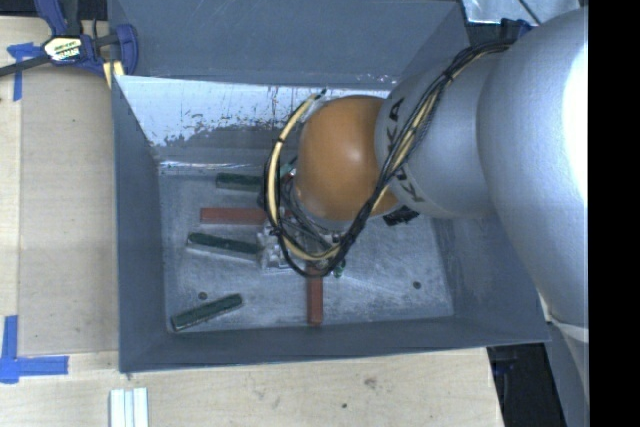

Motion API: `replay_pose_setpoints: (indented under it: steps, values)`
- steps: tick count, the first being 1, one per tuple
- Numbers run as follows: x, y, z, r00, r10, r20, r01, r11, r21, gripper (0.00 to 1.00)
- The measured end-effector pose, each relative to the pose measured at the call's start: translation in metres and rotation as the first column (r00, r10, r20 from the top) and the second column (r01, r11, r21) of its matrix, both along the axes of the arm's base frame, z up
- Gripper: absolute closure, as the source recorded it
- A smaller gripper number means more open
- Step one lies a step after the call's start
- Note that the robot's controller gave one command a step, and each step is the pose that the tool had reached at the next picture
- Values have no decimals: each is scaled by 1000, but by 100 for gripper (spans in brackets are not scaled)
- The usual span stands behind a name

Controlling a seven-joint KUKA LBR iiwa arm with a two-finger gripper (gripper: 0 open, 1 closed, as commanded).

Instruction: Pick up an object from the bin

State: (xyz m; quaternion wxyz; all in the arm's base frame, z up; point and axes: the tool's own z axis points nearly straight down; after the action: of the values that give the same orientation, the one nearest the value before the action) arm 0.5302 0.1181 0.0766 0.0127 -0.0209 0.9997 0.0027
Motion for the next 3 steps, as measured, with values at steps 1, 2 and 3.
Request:
replay_pose_setpoints:
  steps: [1, 2, 3]
  values:
    - [-4, 0, -3, 1000, 1, -13, -1, 1000, -2, 0]
    - [0, 0, 0, 1000, -1, 2, 1, 1000, 1, 100]
    - [0, 0, 0, 1000, -1, 2, 1, 1000, 1, 100]
